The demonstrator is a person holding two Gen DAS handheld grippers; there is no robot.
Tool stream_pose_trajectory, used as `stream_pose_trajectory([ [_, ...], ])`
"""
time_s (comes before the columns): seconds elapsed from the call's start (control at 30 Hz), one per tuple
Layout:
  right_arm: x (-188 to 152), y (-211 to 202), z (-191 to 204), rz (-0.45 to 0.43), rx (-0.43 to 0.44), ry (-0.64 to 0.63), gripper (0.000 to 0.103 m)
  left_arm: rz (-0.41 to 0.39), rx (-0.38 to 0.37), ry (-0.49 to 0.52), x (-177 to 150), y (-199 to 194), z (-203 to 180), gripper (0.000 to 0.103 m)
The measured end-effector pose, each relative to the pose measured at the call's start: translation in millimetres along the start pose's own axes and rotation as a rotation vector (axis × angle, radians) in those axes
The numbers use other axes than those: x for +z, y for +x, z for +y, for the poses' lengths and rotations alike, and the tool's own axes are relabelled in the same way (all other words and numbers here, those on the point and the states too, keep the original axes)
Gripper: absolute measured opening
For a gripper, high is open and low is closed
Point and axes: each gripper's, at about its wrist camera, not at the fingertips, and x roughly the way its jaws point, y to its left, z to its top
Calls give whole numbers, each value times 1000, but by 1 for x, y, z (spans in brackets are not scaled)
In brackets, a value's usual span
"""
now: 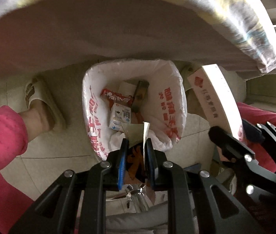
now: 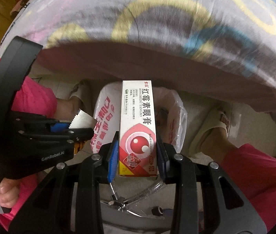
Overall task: Collect trash
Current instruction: 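Carry the ointment box and snack wrapper down over the plastic bag, then open both tools to drop the box and wrapper into the bag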
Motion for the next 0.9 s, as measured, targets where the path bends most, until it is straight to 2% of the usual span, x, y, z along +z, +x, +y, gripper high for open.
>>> stream_pose_trajectory([
  [0.53, 13, 52, -9, 106, 0, 45, 33, 136, 44, -53, 15, 40, 9, 19],
  [0.9, 18, 72, -10, 157, -4, 77, 33, 176, 65, -72, 19, 57, 7, 19],
])
